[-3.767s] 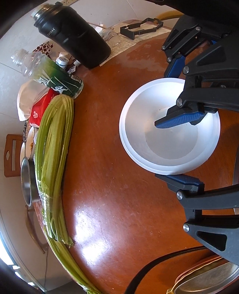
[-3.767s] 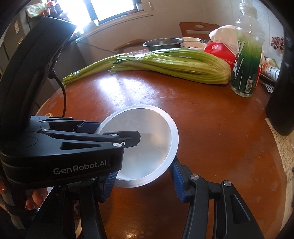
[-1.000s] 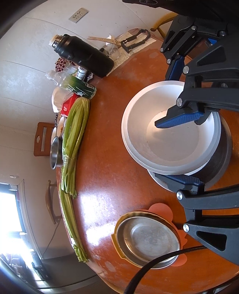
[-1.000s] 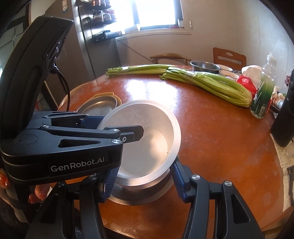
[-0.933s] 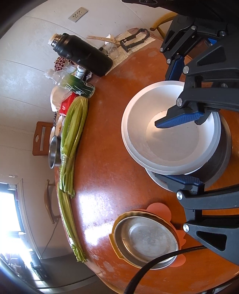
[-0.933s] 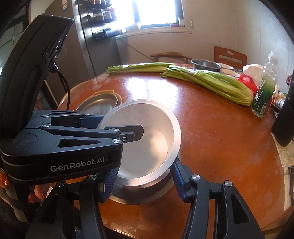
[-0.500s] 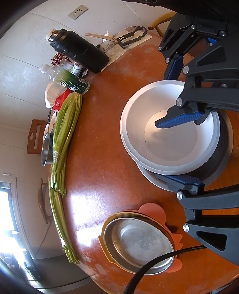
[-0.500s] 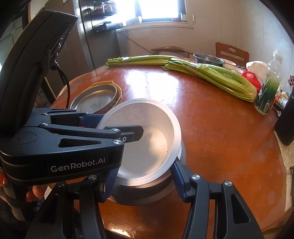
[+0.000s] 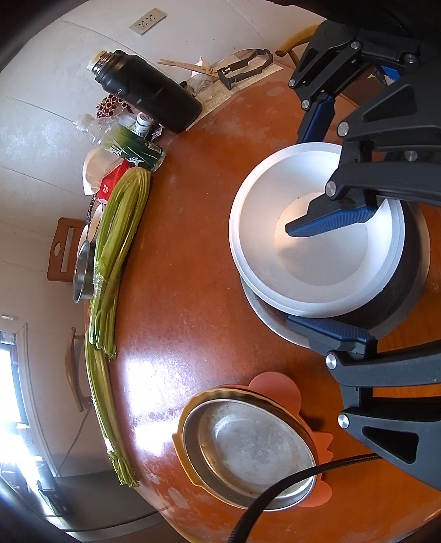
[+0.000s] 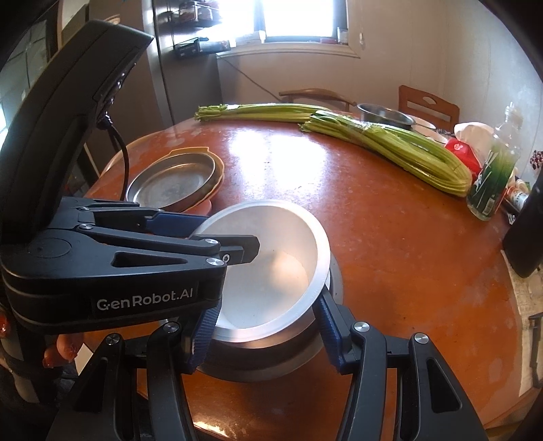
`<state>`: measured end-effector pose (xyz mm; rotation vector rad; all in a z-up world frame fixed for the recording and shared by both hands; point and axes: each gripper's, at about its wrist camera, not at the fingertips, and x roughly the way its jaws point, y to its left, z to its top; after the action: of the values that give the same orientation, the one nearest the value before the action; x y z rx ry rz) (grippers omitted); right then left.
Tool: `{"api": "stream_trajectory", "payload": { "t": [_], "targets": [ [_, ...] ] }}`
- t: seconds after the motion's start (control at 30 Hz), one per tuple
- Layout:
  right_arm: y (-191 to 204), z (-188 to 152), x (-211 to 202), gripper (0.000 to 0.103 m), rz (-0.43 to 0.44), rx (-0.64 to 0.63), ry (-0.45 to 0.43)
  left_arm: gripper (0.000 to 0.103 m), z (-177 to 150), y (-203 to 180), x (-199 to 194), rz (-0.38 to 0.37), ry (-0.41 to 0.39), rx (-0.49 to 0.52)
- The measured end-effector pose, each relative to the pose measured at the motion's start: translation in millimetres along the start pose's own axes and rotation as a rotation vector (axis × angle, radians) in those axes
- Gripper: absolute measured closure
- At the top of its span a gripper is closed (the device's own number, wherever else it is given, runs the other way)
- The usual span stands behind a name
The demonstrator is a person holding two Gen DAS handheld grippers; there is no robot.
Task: Organize plates and bowls
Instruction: 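Lower the white plate onto the white bowl and open the left tool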
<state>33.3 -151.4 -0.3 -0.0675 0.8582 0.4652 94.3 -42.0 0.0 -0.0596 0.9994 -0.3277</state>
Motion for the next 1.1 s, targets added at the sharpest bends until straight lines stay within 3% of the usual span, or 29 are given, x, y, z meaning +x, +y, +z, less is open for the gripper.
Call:
{"api": "stream_trajectory", "payload": {
  "t": [1.1],
  "targets": [
    [-1.3,2.9,-7.8,0.045,-0.04,0.007,-0.03,0.056,-5.6,16.1,-15.4,-0.015,-0.039,-0.033]
  ]
}}
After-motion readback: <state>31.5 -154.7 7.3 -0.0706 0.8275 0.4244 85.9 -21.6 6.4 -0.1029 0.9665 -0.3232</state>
